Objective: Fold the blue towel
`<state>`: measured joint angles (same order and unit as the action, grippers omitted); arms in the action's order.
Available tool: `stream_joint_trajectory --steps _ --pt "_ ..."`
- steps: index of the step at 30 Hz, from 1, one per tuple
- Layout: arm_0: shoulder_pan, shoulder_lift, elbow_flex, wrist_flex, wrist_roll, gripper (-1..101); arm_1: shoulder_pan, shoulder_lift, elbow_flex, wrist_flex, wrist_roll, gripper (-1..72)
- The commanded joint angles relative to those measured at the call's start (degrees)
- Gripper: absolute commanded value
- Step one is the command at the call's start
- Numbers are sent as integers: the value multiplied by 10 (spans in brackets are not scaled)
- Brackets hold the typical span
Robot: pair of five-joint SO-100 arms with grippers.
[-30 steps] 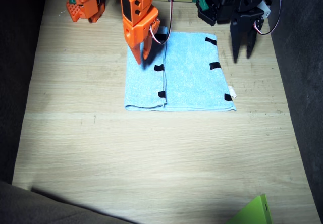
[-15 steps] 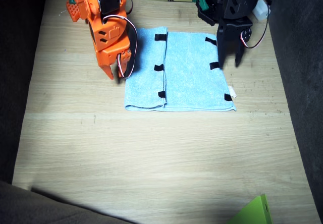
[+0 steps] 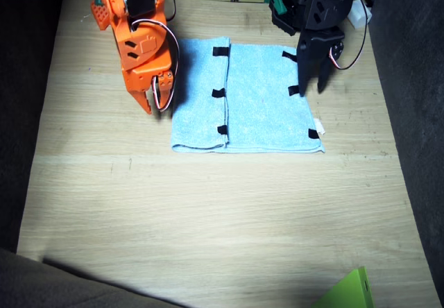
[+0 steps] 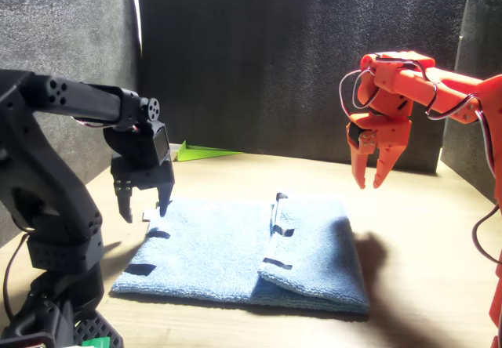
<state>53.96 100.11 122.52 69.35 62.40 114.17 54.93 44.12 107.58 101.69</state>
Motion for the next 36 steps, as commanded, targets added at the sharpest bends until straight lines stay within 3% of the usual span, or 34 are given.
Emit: stream_joint_trajectory --steps 1,10,12,16,17,25,36 --pt "-18 -36 -43 32 2 215 -11 52 5 8 8 132" --pt "-42 -105 -89 61 -3 287 -33 87 5 25 5 130" --pt "-39 -104 -89 58 2 254 -39 104 5 33 5 129" --pt "-27 -87 -93 52 15 10 -59 163 30 37 -2 129" --pt "-27 -78 -92 47 17 -3 -66 181 40 37 -6 129" --pt "-69 8 -77 29 36 -4 -124 287 117 37 -44 133" --pt "-138 -105 -248 136 91 -4 -82 308 266 -26 -23 130"
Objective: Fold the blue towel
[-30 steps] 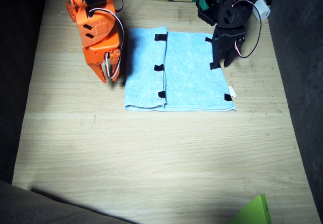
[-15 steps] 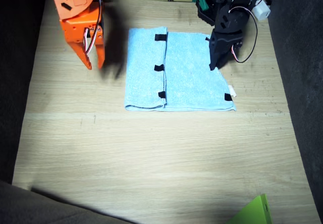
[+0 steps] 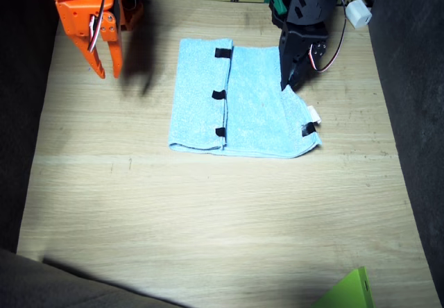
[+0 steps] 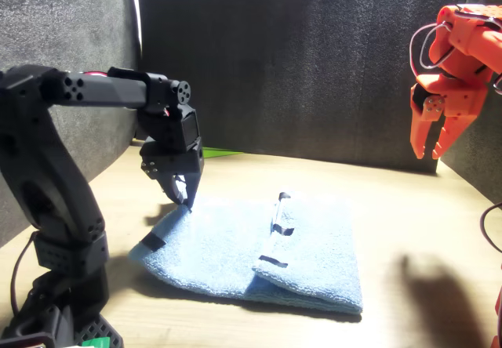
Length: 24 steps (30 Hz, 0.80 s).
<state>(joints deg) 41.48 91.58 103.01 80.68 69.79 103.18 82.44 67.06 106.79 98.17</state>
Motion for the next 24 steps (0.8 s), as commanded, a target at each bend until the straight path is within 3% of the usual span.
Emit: stream_joint_trajectory --steps 1,6,24 --pt "-19 -33 -73 31 24 -4 35 35 57 -31 14 130" --pt "-37 -105 -192 80 47 -5 41 54 138 -83 27 126" --pt "-151 -344 -652 290 54 -5 29 69 254 -153 36 125"
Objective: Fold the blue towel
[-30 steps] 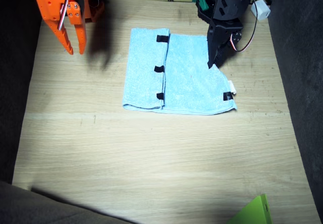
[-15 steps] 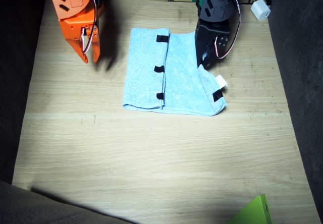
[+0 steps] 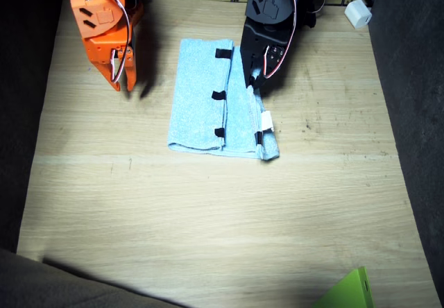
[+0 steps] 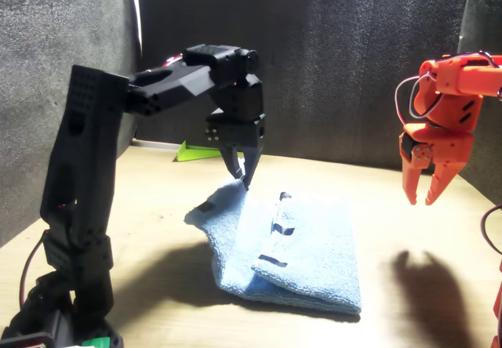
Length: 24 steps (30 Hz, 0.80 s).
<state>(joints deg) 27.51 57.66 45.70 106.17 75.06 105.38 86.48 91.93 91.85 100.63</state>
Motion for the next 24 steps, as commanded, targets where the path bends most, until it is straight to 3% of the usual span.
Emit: stream_joint_trajectory --steps 1,5,24 --pt "-15 -19 -112 52 2 -5 9 28 8 -4 13 125" --pt "-25 -76 -242 112 3 -5 12 29 24 -7 17 125" --pt "-108 -188 -386 116 69 -5 11 34 67 -26 24 125"
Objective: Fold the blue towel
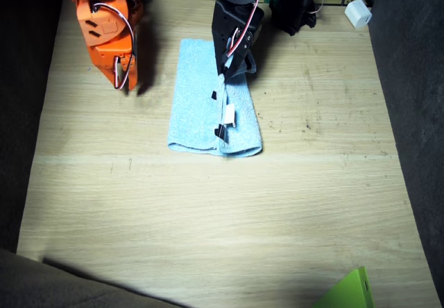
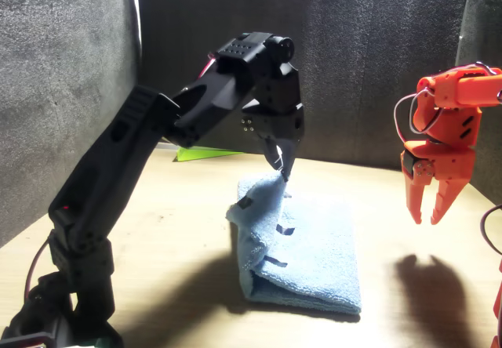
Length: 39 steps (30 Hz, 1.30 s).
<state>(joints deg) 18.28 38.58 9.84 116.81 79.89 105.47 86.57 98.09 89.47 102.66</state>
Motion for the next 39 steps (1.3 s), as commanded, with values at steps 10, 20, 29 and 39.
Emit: stream_joint_trajectory --steps 10,20,29,39 --pt "-82 -40 -135 10 92 -5 6 21 5 -12 4 125" --pt "-68 -137 -229 5 94 -5 19 30 15 -10 14 125" --pt "-68 -189 -278 6 105 173 33 38 24 -14 15 124" --pt "-95 -194 -308 -1 150 364 25 25 33 -22 10 125"
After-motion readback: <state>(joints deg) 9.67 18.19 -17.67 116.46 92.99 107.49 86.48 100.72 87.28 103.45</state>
